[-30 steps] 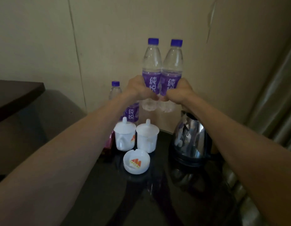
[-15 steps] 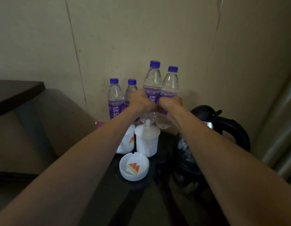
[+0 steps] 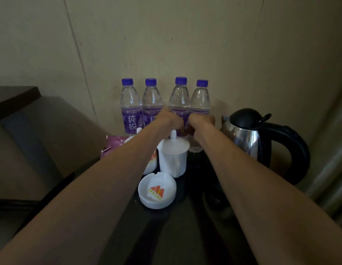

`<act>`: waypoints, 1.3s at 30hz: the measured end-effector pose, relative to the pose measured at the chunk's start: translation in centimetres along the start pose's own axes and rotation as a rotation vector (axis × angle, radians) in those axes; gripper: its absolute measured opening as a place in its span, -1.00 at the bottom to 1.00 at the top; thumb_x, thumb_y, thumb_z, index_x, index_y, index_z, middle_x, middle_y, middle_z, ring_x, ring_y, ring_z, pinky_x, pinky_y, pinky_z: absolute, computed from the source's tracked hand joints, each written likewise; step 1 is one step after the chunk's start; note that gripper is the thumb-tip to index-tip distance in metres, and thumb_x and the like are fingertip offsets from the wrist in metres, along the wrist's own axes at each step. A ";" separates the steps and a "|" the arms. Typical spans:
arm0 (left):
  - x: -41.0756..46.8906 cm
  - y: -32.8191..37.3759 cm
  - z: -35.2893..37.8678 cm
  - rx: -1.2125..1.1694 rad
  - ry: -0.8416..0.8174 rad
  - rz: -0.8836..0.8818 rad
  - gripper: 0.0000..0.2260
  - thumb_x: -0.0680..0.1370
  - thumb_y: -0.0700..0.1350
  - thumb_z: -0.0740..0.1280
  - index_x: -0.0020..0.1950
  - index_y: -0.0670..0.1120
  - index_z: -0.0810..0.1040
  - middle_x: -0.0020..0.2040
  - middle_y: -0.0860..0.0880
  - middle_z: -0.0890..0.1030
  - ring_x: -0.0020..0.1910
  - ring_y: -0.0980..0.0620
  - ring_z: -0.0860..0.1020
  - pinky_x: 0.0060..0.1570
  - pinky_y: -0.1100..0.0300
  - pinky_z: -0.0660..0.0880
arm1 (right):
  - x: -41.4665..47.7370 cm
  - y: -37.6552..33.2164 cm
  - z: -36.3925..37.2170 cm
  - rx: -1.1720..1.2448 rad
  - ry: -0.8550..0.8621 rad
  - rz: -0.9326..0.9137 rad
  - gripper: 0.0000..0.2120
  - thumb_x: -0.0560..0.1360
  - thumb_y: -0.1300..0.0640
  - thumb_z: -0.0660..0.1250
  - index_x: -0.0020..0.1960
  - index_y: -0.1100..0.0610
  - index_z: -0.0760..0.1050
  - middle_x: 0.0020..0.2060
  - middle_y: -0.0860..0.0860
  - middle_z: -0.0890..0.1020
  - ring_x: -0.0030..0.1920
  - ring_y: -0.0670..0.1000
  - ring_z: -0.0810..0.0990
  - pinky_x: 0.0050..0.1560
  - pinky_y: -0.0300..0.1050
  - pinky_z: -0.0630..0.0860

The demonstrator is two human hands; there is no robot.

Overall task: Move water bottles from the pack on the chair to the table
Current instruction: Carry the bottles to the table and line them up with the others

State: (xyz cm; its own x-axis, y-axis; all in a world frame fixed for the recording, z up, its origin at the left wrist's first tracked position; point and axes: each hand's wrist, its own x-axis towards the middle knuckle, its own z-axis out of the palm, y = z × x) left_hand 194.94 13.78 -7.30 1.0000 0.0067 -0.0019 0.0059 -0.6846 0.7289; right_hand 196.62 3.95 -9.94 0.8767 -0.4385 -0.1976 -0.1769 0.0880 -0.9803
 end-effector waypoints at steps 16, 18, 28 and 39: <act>0.8 -0.8 -1.6 0.302 -0.199 -0.046 -0.57 0.42 -0.05 0.57 0.21 -0.22 0.65 0.12 -0.20 0.71 0.05 -0.13 0.68 0.15 0.01 0.61 | -2.1 0.1 -1.4 -0.145 -0.106 0.028 -0.49 0.29 0.48 0.36 0.24 0.32 0.57 0.05 0.25 0.69 -0.06 0.21 0.69 -0.17 0.02 0.69; 0.6 -1.0 -1.5 0.335 -0.184 -0.014 -0.56 0.42 -0.03 0.57 0.22 -0.19 0.64 0.13 -0.18 0.70 0.09 -0.12 0.68 0.12 0.04 0.60 | -2.5 0.1 -1.7 -0.192 -0.152 0.026 -0.46 0.32 0.47 0.37 0.30 0.35 0.52 0.10 0.25 0.66 -0.02 0.21 0.69 -0.04 0.08 0.71; 0.6 -1.1 -2.3 0.266 -0.085 0.048 -0.58 0.33 0.03 0.63 0.06 -0.12 0.62 -0.17 -0.05 0.64 -0.32 0.07 0.55 -0.43 0.25 0.45 | -8.1 -4.8 -2.8 -0.152 -0.279 0.017 -0.68 0.43 0.42 0.25 0.15 0.23 0.46 0.16 0.23 0.60 0.14 0.24 0.65 0.19 0.13 0.62; 0.4 -1.1 -2.8 0.420 -0.173 0.019 -0.61 0.39 0.05 0.60 -0.30 -0.10 0.44 -0.69 0.06 0.46 -0.65 0.13 0.47 -0.66 0.28 0.35 | -9.0 -12.8 -0.9 -1.237 0.011 -0.965 -0.46 0.47 0.18 0.35 0.44 0.12 0.39 0.36 0.17 0.45 0.35 0.24 0.47 0.30 0.07 0.34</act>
State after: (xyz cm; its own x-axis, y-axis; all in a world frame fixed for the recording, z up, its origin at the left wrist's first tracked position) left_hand 195.29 16.57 -6.16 0.9855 -0.1063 -0.1321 -0.0471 -0.9201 0.3889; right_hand 190.57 6.02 4.34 0.8688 0.0989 0.4852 0.1792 -0.9762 -0.1219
